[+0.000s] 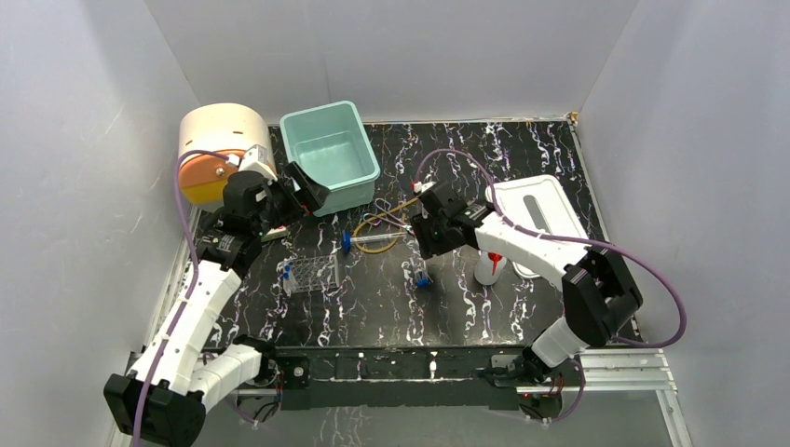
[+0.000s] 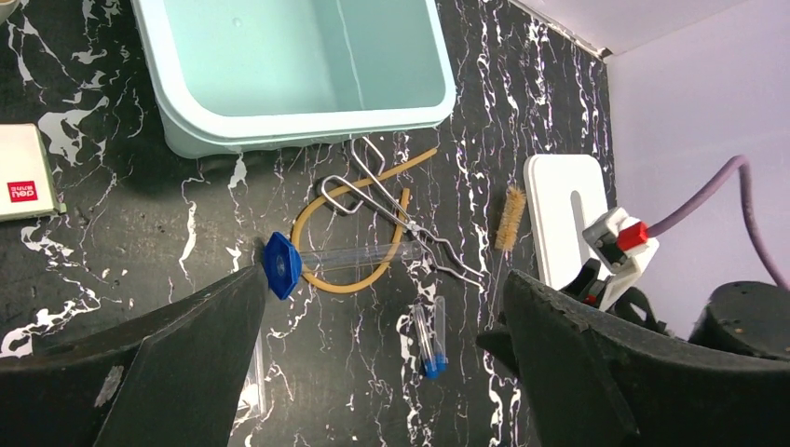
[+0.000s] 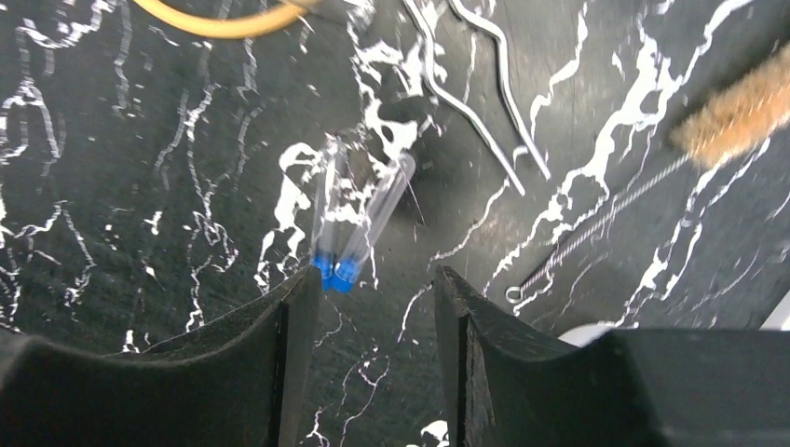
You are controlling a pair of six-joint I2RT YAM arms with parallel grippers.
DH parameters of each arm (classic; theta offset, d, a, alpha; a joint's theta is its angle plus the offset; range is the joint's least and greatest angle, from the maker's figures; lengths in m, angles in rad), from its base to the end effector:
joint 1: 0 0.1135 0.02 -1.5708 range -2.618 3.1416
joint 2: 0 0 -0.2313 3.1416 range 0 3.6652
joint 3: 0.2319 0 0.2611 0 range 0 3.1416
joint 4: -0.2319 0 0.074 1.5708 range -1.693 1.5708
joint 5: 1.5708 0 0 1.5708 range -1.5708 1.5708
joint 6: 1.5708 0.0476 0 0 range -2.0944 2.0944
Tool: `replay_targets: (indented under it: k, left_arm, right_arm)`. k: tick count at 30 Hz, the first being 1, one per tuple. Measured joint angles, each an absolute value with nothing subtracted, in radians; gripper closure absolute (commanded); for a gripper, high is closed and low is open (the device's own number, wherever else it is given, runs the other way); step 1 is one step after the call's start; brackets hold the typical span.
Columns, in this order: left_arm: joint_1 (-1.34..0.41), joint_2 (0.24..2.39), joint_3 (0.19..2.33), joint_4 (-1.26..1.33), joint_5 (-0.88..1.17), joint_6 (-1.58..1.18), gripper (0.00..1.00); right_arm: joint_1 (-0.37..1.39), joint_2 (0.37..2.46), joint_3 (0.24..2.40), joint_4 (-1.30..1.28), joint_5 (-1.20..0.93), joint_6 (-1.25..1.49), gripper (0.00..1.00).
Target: Organize the chemistry lab equipment
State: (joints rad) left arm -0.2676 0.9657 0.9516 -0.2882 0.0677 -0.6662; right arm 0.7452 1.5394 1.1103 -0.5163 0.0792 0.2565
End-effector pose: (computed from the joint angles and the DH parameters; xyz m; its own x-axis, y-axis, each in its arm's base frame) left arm 0.2493 -0.0717 0.3240 -0.4273 -0.5222 -0.7381 0.0789 0.7917 -0.6058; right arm 0.2523 0.2277 0.1951 -0.7392 -0.3379 -0.5825 -0.4698 0.8785 0.0865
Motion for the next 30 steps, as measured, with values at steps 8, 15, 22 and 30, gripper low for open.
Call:
replay_targets:
  k: [8,15,22,30]
  left_arm:
    - [-0.268,0.981,0.948,-0.285,0.076,-0.665,0.02]
    - [-0.268,0.995,0.948,-0.284,0.088,-0.657,0.02]
    - [-0.268,0.995,0.947,-0.285,0.089,-0.649,0.02]
    - [-0.268,0.992,0.946,-0.285,0.088,-0.647,0.02]
  right_arm:
    - [0.751,1.555,1.057,-0.528,0.126,0.369,0.54]
    - [0.753,1.647,1.057,-0.501,0.13,0.402,0.5]
    - [0.756,1.715,1.084,-0.493,0.144,0.418,0.51]
    - [0.758,1.755,1.11,-0.474,0.147,0.416,0.53]
